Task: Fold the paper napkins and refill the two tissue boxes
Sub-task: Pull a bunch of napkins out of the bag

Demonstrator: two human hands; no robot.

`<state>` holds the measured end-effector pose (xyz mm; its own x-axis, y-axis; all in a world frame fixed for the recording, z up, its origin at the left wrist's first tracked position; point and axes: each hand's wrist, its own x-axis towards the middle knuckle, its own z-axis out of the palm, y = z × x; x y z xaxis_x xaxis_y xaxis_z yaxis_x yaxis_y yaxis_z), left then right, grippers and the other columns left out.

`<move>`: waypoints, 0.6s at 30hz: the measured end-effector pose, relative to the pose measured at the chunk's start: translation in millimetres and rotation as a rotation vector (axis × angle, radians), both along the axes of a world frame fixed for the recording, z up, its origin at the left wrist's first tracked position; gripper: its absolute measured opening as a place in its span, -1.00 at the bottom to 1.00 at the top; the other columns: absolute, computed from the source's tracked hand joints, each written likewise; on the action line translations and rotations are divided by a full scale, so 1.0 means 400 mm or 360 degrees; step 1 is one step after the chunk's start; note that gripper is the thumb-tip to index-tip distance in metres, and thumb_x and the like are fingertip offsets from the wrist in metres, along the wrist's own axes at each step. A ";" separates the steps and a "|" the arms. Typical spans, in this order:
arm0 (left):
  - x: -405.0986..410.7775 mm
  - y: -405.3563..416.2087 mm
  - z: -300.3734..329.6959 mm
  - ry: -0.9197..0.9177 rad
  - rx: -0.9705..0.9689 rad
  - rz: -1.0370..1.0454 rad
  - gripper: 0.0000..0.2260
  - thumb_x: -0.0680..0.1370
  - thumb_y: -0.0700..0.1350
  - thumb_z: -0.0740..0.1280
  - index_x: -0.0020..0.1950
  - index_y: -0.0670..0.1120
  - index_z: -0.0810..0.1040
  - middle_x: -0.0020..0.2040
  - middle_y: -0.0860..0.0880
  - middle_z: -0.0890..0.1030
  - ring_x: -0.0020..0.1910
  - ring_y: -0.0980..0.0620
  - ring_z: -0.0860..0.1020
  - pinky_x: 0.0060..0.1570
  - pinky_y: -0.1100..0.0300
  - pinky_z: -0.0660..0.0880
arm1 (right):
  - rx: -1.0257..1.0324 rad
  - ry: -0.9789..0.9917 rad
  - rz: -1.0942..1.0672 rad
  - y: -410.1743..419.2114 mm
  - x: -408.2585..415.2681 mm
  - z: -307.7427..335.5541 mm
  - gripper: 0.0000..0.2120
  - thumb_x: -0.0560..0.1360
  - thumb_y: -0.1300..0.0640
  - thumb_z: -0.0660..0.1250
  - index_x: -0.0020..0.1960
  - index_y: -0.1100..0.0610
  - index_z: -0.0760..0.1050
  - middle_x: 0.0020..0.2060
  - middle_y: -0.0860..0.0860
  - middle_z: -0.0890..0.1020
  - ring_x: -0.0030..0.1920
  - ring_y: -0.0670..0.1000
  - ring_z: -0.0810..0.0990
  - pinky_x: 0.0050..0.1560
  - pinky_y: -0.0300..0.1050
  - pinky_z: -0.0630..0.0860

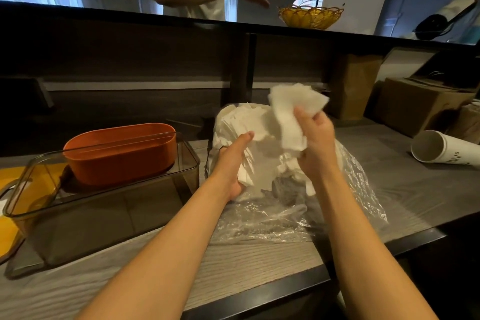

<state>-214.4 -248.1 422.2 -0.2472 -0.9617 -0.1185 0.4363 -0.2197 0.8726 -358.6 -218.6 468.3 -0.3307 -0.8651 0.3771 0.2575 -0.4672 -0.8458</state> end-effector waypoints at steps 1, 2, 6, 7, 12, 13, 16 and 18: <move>0.000 0.004 0.002 0.0020 -0.0021 -0.0026 -0.65 0.57 0.15 0.36 0.27 0.00 0.59 0.08 -0.12 0.72 0.05 -0.17 0.68 0.06 -0.12 0.62 | 0.0096 0.0279 -0.0057 -0.010 0.010 -0.012 -0.85 0.60 0.16 0.33 0.16 0.09 0.53 0.02 0.04 0.69 0.01 0.06 0.70 0.01 0.09 0.66; -0.001 0.007 0.004 0.0055 -0.0045 -0.0056 -0.63 0.59 0.20 0.29 0.28 0.02 0.59 0.11 -0.12 0.71 0.09 -0.17 0.67 0.11 -0.12 0.60 | 0.0145 0.0518 -0.0127 -0.019 0.020 -0.025 -0.85 0.60 0.12 0.34 0.15 0.08 0.55 0.01 0.04 0.69 0.02 0.07 0.70 0.06 0.14 0.65; 0.004 0.011 0.005 0.0164 -0.0084 -0.0164 -0.54 0.60 0.29 0.19 0.32 0.04 0.57 0.18 -0.13 0.69 0.15 -0.17 0.65 0.21 -0.18 0.55 | 0.0153 0.0803 -0.0395 -0.040 0.036 -0.051 -0.86 0.59 0.06 0.34 0.10 0.09 0.56 -0.08 0.00 0.67 -0.08 -0.02 0.65 -0.02 0.01 0.61; 0.004 0.013 0.006 0.0116 -0.0106 -0.0186 -0.59 0.60 0.25 0.24 0.31 0.03 0.57 0.16 -0.13 0.69 0.12 -0.16 0.67 0.16 -0.15 0.58 | 0.0133 0.0824 -0.0429 -0.042 0.036 -0.055 -0.85 0.60 0.07 0.32 0.06 0.14 0.55 -0.14 0.01 0.64 -0.16 -0.03 0.60 -0.11 -0.03 0.56; -0.009 0.002 -0.010 -0.0053 -0.0123 -0.0051 -0.53 0.50 0.01 0.50 0.36 -0.09 0.52 0.14 -0.15 0.69 0.07 -0.18 0.69 0.11 -0.21 0.61 | 0.0153 0.0964 -0.0436 -0.058 0.040 -0.073 -0.73 0.61 -0.02 0.23 -0.11 0.17 0.46 -0.26 0.06 0.49 -0.27 0.01 0.43 -0.22 -0.02 0.45; -0.011 0.001 -0.012 -0.0035 -0.0108 -0.0035 -0.51 0.49 0.00 0.51 0.37 -0.10 0.51 0.13 -0.15 0.70 0.07 -0.18 0.69 0.10 -0.22 0.61 | 0.0178 0.0973 -0.0520 -0.062 0.038 -0.073 -0.75 0.60 -0.06 0.24 -0.01 0.13 0.50 -0.15 0.04 0.54 -0.17 0.00 0.50 -0.13 -0.01 0.51; -0.012 -0.006 -0.013 0.0029 -0.0068 0.0020 -0.61 0.52 -0.03 0.48 0.31 -0.08 0.54 0.12 -0.13 0.70 0.07 -0.18 0.69 0.05 -0.17 0.63 | -0.0023 0.0908 -0.0966 -0.044 0.022 -0.057 -0.74 0.57 0.01 0.32 0.23 0.04 0.50 0.03 -0.06 0.52 0.01 -0.11 0.52 -0.01 -0.22 0.50; -0.012 -0.009 -0.015 0.0045 -0.0064 0.0018 -0.64 0.53 -0.01 0.47 0.29 -0.04 0.55 0.14 -0.12 0.69 0.08 -0.17 0.68 0.05 -0.17 0.63 | -0.0285 0.0959 -0.1023 -0.026 0.021 -0.046 -0.80 0.55 0.07 0.35 0.17 0.03 0.53 -0.04 -0.07 0.54 -0.07 -0.15 0.51 -0.09 -0.30 0.48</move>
<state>-219.0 -251.6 416.0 -0.2390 -0.9683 -0.0727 0.4633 -0.1795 0.8678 -350.0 -229.1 449.7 -0.4333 -0.4929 0.7545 -0.5629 -0.5058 -0.6537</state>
